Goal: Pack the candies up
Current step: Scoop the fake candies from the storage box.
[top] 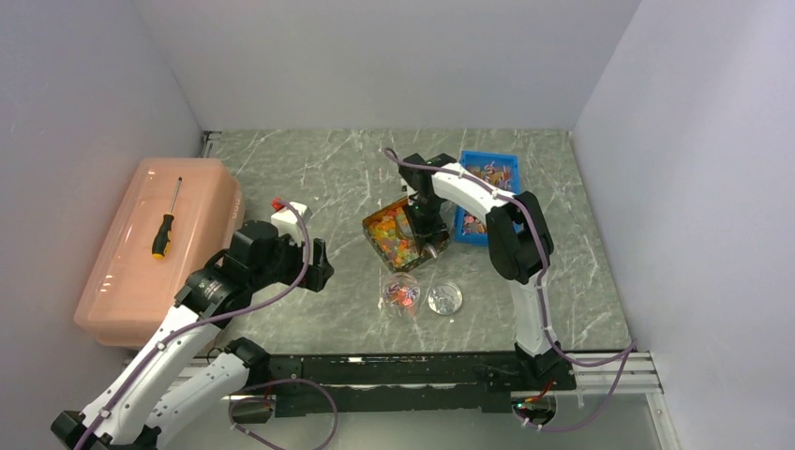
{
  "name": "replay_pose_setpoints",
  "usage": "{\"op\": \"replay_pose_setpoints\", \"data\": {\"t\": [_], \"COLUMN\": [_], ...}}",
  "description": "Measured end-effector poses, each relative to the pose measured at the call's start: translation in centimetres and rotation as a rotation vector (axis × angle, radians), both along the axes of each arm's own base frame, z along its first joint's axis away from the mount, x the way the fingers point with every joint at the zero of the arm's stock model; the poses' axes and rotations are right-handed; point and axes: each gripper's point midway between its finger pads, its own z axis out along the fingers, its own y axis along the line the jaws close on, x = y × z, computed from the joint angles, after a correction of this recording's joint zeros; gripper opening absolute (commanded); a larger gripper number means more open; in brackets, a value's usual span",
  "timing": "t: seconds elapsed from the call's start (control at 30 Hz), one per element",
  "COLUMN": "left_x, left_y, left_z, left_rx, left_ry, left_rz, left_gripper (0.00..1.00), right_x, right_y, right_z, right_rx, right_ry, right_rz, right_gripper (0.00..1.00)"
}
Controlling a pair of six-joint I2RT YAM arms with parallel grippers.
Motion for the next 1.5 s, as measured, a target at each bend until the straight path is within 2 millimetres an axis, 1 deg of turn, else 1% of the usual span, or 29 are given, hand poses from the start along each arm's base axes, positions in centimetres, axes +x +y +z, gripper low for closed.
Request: {"op": "replay_pose_setpoints", "data": {"t": [0.23,0.47,0.7,1.2,1.5], "left_x": [0.1,0.2,0.3,0.4,0.5], "left_y": [-0.1,0.1,0.1,0.1,0.1], "left_z": [-0.5,-0.5,-0.8,-1.3,-1.5], "left_rx": [0.011,0.017,0.028,0.04,0.045], "left_ry": [0.018,0.018,0.027,0.046,0.053], "left_rz": [0.001,0.008,0.013,0.014,0.015], "left_gripper": [1.0,0.99,0.99,0.99,0.99], "right_x": [0.9,2.4,3.4,4.3,4.4], "right_y": [-1.4,-2.8,-3.7,-3.5,-3.0], "right_z": [-0.2,-0.6,-1.1,-1.4,-1.5], "right_rx": [-0.034,-0.074,-0.092,-0.075,-0.086], "right_ry": [-0.049,-0.206,-0.308,-0.449,-0.537], "right_rz": [-0.058,-0.072,-0.076,-0.072,-0.059], "right_gripper": [0.0,0.0,0.0,0.0,0.0]}}
